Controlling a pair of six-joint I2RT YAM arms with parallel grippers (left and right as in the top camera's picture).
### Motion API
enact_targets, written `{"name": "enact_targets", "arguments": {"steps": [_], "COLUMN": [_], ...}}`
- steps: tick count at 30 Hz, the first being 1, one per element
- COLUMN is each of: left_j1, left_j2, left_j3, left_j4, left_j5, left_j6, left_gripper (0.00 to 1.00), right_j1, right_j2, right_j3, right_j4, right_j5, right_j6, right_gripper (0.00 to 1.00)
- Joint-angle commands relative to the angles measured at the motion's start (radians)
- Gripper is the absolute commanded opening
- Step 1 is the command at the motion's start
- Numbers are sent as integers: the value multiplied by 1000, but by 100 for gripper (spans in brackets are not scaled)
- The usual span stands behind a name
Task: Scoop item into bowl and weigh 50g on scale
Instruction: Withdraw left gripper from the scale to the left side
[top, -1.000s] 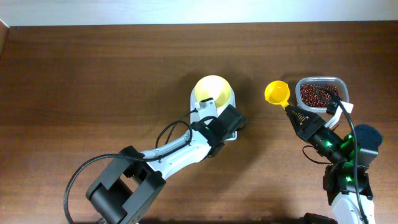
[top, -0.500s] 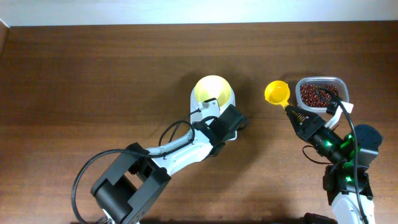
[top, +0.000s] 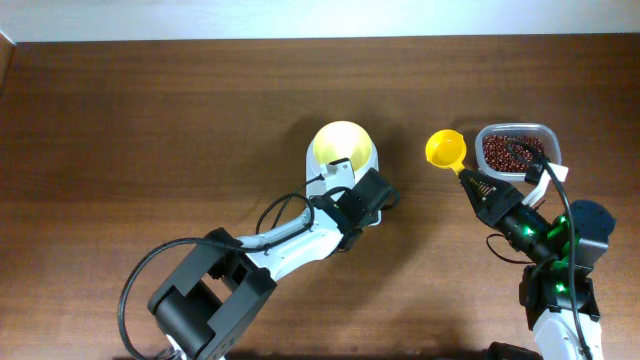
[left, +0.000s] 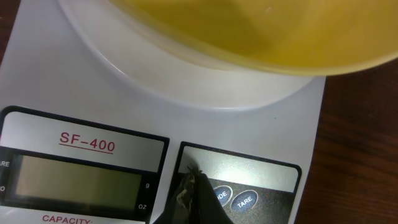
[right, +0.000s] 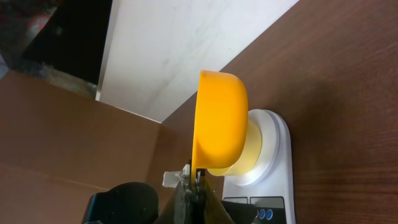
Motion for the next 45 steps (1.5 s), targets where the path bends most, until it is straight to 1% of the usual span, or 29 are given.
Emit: {"name": "enact_targets", "arguments": {"steps": [1,9,11,12,14,16,19,21,22,23,25,27,28,30,32,33,36,40,42,43,44,45], "left_j1": [0,12,11,11,9,9,8,9,14,26,74,167,243,347,412,453,502,533,562,582,599,614], "left_j2": [27,48,23,4,-53,-165,-262,-368,-415,-463,-527,-560,-563,-563,-563,-563,-563,-563,-563,-563,-563,-563], "left_j3": [3,4,4,4,4,4,4,4,4,4,3,3,3,3,3,3,3,3,3,3,3,4], "left_j4": [-2,6,-11,-21,-51,-162,-232,-243,-249,-266,-288,-290,-291,-290,-289,-289,-288,-287,-287,-287,-286,-283], "left_j5": [16,53,53,53,53,53,53,50,17,-51,-127,-133,-132,-133,-133,-133,-132,-132,-86,-15,47,113], "left_j6": [11,0,3,29,82,89,104,221,255,256,256,256,265,329,380,428,515,518,518,518,537,597], "left_gripper": [0,0,0,0,0,0,0,0,0,0,0,0,0,0,0,0,0,0,0,0,0,0], "right_j1": [-6,-6,-6,-6,-6,-6,-6,-6,-6,-6,-6,-6,-6,-6,-6,-6,-6,-6,-6,-6,-6,-6], "right_j2": [1,1,1,1,1,1,1,1,1,1,1,2,12,48,93,138,225,312,315,315,315,315], "right_j3": [15,15,15,15,15,15,15,15,15,15,15,15,15,15,15,15,15,15,15,15,15,15], "right_j4": [3,3,3,3,3,3,4,4,4,4,4,4,4,5,12,39,139,212,218,218,218,218], "right_j5": [-12,-12,-12,-12,-12,-12,-4,0,14,23,22,22,26,26,33,38,37,37,36,21,6,-18], "right_j6": [-14,-13,-13,-13,-13,-13,-14,-14,-13,-14,-20,-87,-107,-120,-120,-120,-120,-120,-119,-119,-119,-119], "right_gripper": [4,4,4,4,4,4,4,4,4,4,4,4,4,4,4,4,4,4,4,4,4,4]}}
